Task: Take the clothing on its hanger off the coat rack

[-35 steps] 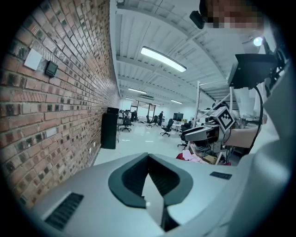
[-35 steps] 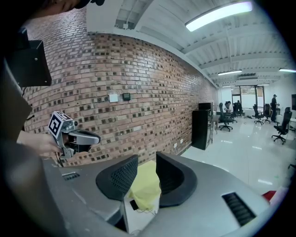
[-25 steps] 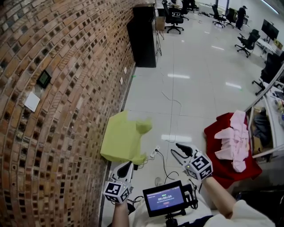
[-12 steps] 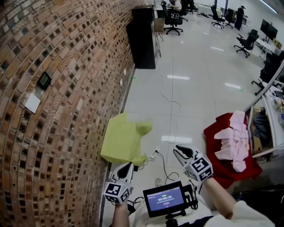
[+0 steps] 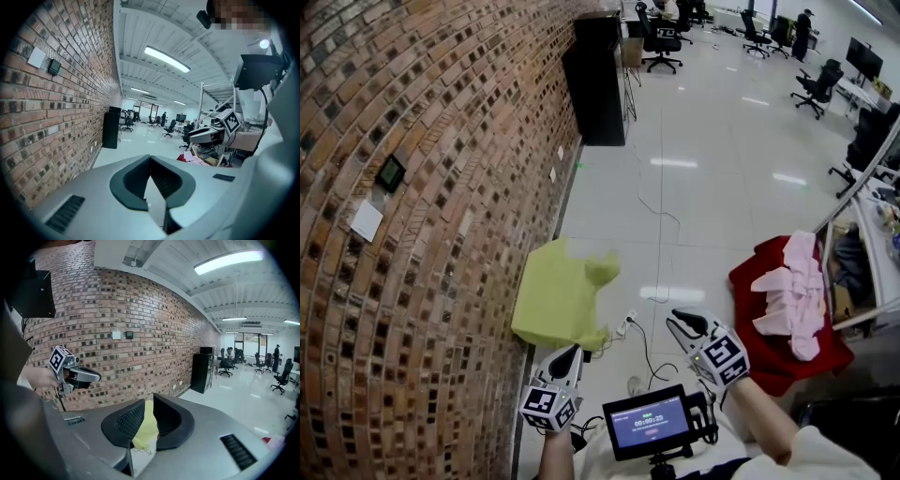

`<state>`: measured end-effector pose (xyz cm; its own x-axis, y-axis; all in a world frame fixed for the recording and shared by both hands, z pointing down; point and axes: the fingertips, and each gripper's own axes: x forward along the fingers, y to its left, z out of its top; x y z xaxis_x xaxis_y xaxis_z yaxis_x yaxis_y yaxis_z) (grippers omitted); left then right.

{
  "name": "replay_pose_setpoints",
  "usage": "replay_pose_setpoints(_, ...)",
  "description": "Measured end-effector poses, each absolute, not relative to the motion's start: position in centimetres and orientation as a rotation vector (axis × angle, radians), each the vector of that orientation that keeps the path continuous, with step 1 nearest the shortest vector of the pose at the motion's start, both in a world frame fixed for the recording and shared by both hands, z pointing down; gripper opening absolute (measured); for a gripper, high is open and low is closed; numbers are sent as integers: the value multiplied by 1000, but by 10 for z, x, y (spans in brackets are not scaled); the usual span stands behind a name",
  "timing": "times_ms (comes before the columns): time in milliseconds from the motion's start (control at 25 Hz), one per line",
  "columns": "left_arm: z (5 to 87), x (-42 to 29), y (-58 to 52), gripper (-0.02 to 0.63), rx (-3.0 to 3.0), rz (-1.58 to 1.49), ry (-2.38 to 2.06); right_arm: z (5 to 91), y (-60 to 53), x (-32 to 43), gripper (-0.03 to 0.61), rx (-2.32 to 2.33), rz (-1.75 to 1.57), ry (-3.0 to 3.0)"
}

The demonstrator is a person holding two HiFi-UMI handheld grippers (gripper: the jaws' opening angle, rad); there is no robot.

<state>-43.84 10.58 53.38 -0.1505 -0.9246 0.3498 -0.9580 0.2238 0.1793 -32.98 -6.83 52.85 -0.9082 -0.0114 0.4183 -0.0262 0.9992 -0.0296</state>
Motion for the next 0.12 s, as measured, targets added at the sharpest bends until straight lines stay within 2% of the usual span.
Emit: replay_pose_setpoints(120,536,-437,106,6,1739,118,-2114,528,-68,-329,63,29,45,-2721)
